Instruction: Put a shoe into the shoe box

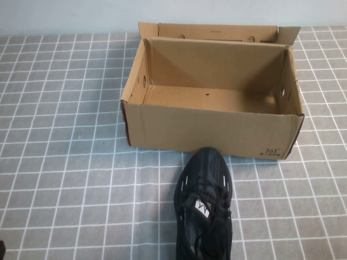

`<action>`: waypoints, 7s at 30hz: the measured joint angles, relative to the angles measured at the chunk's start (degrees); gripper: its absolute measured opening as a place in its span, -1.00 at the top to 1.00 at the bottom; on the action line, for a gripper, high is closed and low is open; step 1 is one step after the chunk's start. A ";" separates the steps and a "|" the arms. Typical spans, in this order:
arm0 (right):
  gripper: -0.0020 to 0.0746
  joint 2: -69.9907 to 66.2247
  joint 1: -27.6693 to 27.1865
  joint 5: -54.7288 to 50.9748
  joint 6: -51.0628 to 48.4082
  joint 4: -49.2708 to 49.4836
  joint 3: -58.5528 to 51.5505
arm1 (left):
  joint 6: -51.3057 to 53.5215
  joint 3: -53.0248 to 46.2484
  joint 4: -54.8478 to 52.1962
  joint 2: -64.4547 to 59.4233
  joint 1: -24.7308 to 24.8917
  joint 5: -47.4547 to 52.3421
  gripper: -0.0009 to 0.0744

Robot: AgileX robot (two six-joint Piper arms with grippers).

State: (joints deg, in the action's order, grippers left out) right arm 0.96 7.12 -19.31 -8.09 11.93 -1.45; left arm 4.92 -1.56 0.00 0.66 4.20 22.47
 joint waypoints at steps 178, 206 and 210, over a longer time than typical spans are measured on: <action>0.96 -101.14 42.11 -54.02 4.40 -20.40 120.34 | 45.65 33.13 51.50 -29.75 4.90 9.61 0.99; 0.96 -109.87 27.58 -54.47 5.44 -15.43 129.78 | 31.53 78.50 20.16 -83.46 9.98 19.24 0.99; 0.96 -109.87 27.48 -54.47 5.63 -15.43 129.78 | 19.09 82.25 9.29 -83.88 9.98 32.13 0.99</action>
State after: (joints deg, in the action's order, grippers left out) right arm -108.91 34.60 -73.78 -2.47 -3.50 128.33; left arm 24.01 80.69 9.29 -83.23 14.18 54.60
